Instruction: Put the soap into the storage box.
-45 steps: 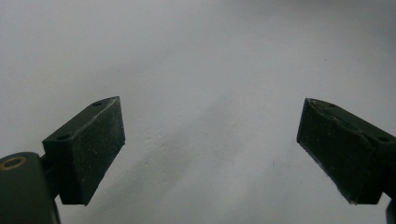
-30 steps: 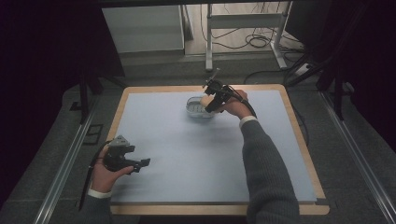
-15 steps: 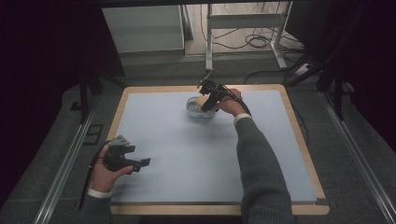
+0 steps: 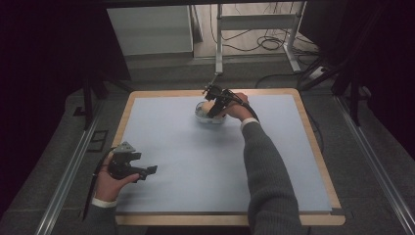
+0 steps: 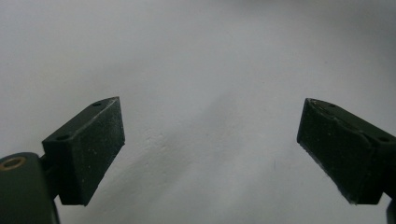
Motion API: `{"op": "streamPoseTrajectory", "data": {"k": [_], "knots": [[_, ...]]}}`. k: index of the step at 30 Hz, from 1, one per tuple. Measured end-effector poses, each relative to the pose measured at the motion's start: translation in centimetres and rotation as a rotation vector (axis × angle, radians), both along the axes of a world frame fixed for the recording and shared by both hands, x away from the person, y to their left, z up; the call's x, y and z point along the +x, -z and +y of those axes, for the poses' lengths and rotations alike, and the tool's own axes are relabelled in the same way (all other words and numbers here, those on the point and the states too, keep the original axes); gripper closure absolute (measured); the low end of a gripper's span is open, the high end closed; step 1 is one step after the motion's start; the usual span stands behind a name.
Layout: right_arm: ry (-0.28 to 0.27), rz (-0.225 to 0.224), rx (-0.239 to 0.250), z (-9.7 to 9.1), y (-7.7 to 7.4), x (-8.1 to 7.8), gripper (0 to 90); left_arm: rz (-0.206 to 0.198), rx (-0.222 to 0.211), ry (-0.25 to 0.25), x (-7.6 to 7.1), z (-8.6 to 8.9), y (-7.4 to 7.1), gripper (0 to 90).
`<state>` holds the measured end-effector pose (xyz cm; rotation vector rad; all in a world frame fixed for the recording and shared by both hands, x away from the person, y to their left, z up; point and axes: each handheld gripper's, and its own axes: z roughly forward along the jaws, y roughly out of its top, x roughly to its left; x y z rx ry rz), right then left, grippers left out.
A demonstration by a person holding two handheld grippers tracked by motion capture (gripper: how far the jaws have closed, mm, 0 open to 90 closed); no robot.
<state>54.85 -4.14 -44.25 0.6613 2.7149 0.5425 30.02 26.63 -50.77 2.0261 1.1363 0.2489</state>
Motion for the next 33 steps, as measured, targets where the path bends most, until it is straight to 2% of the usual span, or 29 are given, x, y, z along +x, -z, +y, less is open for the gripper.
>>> {"op": "streamPoseTrajectory", "data": {"k": [9,15,16,18,19,20,27,33], "knots": [[-0.022,0.006,-0.008,0.4,0.7,0.5,32.5,0.001,-0.002,-0.004,0.0,0.1,0.1,7.9],[-0.026,0.021,-0.006,0.4,1.0,0.6,32.1,0.003,0.0,-0.001,0.0,0.1,0.1,7.9],[-0.026,0.036,-0.009,0.5,1.2,0.5,32.0,0.003,0.0,-0.001,0.0,0.1,0.1,7.9],[-0.026,0.037,-0.009,0.5,1.2,0.5,32.0,0.003,-0.001,-0.002,0.0,0.1,0.1,7.9],[-0.023,0.02,-0.01,0.5,1.1,0.5,31.8,0.003,-0.001,-0.002,0.0,0.1,0.1,7.9],[-0.018,0.019,0.008,0.5,0.9,0.4,31.6,0.002,-0.002,-0.002,0.0,0.1,0.1,7.9],[-0.008,0.015,0.018,0.5,0.6,0.0,30.6,0.001,-0.001,-0.002,0.0,0.1,0.1,7.9],[0.009,0.004,0.067,0.0,0.1,-0.9,28.2,0.003,0.0,-0.002,0.0,0.1,0.1,7.9]]}}
